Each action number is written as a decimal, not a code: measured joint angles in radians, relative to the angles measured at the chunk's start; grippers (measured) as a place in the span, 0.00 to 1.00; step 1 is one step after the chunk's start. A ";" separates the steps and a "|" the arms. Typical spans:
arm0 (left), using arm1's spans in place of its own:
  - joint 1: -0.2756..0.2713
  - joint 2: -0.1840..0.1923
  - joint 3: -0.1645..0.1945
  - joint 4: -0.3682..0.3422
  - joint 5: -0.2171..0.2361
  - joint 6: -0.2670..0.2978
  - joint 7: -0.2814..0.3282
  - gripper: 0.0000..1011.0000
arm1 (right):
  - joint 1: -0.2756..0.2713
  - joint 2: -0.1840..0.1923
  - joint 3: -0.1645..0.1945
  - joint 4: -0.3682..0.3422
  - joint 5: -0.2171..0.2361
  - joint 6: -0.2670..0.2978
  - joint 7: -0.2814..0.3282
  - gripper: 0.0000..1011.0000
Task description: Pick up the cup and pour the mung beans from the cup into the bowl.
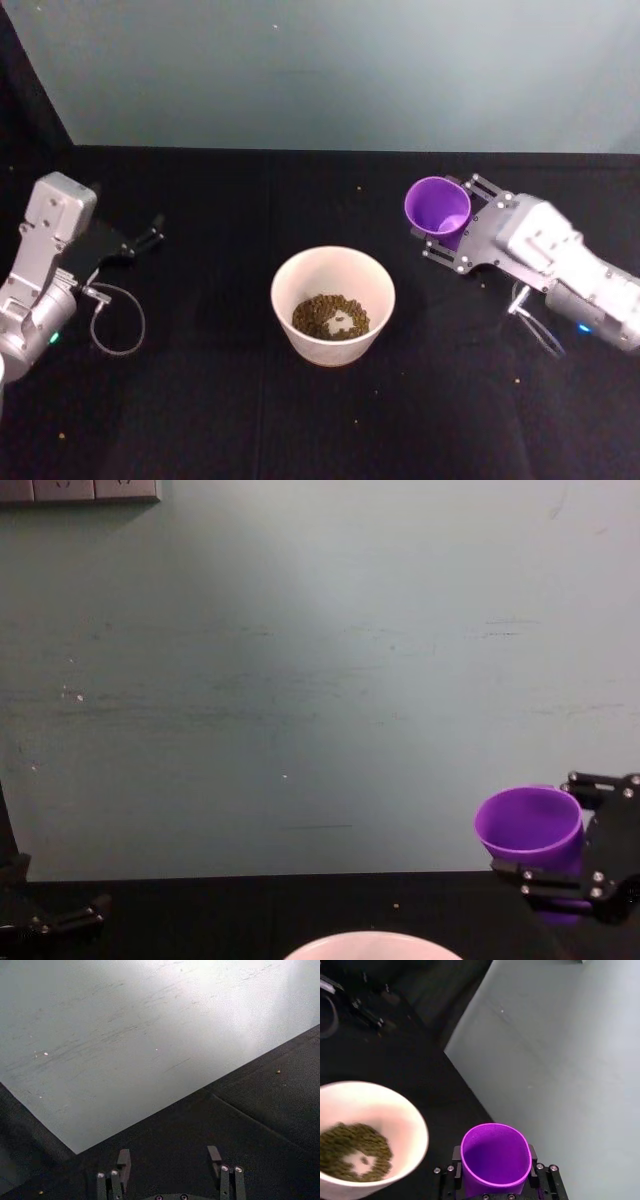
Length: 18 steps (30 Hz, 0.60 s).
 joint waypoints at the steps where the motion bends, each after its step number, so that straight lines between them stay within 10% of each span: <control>1: 0.000 0.000 0.000 0.000 0.000 0.000 0.000 0.99 | -0.001 -0.002 0.005 0.008 0.018 -0.007 0.014 0.73; 18: 0.000 0.000 0.000 0.000 0.000 0.000 0.000 0.99 | 0.009 -0.030 0.030 0.235 0.326 -0.185 0.241 0.73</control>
